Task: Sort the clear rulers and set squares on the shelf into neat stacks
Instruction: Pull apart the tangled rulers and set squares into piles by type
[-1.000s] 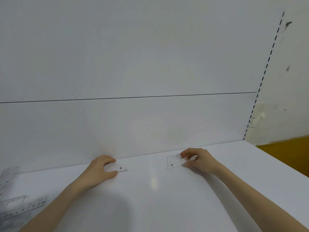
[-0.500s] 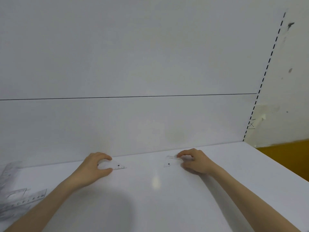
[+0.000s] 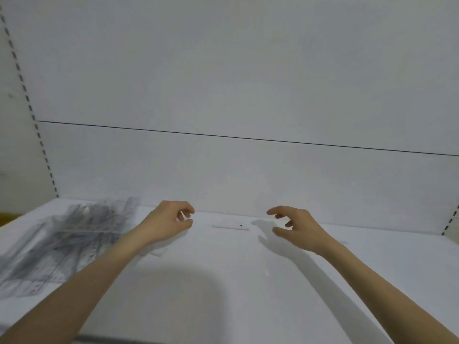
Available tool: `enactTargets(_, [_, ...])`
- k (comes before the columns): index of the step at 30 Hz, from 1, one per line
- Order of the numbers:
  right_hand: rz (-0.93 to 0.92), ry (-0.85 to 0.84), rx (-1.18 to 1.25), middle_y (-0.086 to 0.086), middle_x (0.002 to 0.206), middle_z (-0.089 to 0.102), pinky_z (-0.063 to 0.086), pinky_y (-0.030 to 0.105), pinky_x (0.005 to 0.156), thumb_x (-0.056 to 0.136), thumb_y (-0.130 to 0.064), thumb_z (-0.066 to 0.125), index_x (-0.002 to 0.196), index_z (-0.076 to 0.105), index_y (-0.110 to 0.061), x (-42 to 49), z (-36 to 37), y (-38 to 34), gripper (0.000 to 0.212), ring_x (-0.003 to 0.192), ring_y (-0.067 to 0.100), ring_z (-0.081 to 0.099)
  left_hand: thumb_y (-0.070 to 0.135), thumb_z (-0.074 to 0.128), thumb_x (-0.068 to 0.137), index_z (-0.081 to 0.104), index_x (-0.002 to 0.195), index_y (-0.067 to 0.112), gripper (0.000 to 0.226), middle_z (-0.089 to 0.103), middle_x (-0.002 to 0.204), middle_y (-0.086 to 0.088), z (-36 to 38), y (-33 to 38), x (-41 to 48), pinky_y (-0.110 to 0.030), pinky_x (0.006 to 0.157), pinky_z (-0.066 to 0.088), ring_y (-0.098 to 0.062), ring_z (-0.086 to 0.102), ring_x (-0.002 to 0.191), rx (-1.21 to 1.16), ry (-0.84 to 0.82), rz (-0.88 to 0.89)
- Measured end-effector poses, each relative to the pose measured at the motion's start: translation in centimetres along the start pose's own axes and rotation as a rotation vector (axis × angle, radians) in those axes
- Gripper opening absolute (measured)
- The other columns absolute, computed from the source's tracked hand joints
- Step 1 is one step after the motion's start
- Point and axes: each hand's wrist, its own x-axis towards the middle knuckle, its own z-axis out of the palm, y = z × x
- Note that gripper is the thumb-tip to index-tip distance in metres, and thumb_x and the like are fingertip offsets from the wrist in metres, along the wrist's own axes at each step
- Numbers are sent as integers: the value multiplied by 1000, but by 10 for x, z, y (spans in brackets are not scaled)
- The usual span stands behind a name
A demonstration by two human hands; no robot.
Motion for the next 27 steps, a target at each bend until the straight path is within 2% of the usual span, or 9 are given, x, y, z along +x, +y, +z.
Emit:
enactTargets(2, [-55, -19, -16, -16, 124, 57, 47, 22, 89, 89, -20, 63, 123, 58, -25, 9, 15, -24, 35, 109, 1, 53, 50, 57, 71, 62, 93, 34, 27, 66, 91, 15, -20, -12, -19, -29, 76, 52, -4, 62, 82, 53, 2, -16])
enactTargets(6, [-135, -38, -47, -14, 124, 58, 49, 30, 89, 89, -24, 63, 122, 58, -27, 25, 49, -80, 34, 108, 3, 54, 28, 63, 86, 67, 105, 22, 20, 65, 98, 10, -57, -46, -53, -31, 81, 51, -9, 61, 87, 162, 41, -65])
enactTargets(9, [-157, -52, -59, -14, 123, 58, 49, 34, 90, 88, -27, 64, 121, 58, -30, 34, 76, -125, 34, 108, 2, 54, 26, 61, 88, 67, 109, 18, 23, 66, 102, 6, -85, -73, -77, -24, 78, 46, -9, 59, 89, 193, 63, -60])
enactTargets(11, [-163, -44, -89, -15, 122, 59, 49, 35, 90, 87, -29, 63, 120, 58, -31, 39, 94, -156, 34, 108, 3, 54, 27, 60, 88, 68, 107, 20, 21, 66, 102, 6, -106, -94, -92, -26, 78, 47, -9, 59, 89, 211, 70, -48])
enactTargets(14, [-153, 1, -151, -15, 120, 59, 47, 31, 87, 87, -30, 62, 120, 59, -31, 47, 121, -201, 33, 105, 4, 54, 31, 57, 89, 67, 101, 25, 16, 66, 99, 9, -140, -128, -112, -34, 79, 52, -10, 59, 89, 258, 67, -52])
enactTargets(16, [-141, 23, -198, -13, 119, 61, 44, 29, 82, 88, -32, 61, 120, 59, -30, 51, 140, -231, 32, 103, 6, 53, 32, 56, 89, 68, 100, 25, 17, 66, 99, 9, -161, -154, -123, -34, 78, 52, -10, 59, 88, 276, 70, -41])
enactTargets(19, [-119, 39, -282, -8, 120, 61, 38, 27, 80, 89, -33, 58, 121, 59, -29, 57, 168, -269, 33, 111, 11, 51, 32, 56, 90, 66, 105, 23, 20, 64, 102, 9, -184, -188, -138, -33, 79, 51, -9, 57, 89, 295, 76, -34])
enactTargets(22, [-89, 54, -318, -6, 123, 61, 39, 28, 85, 90, -30, 56, 123, 60, -26, 59, 194, -300, 33, 117, 15, 49, 31, 55, 92, 66, 108, 21, 22, 64, 106, 8, -195, -217, -148, -32, 79, 50, -10, 57, 91, 273, 65, -18])
enactTargets(27, [-123, -21, -321, -5, 122, 64, 41, 29, 92, 91, -24, 55, 118, 66, -20, 60, 227, -328, 29, 115, 16, 52, 29, 55, 92, 66, 109, 20, 22, 64, 109, 5, -194, -249, -153, -32, 82, 50, -11, 57, 94, 199, 15, -10])
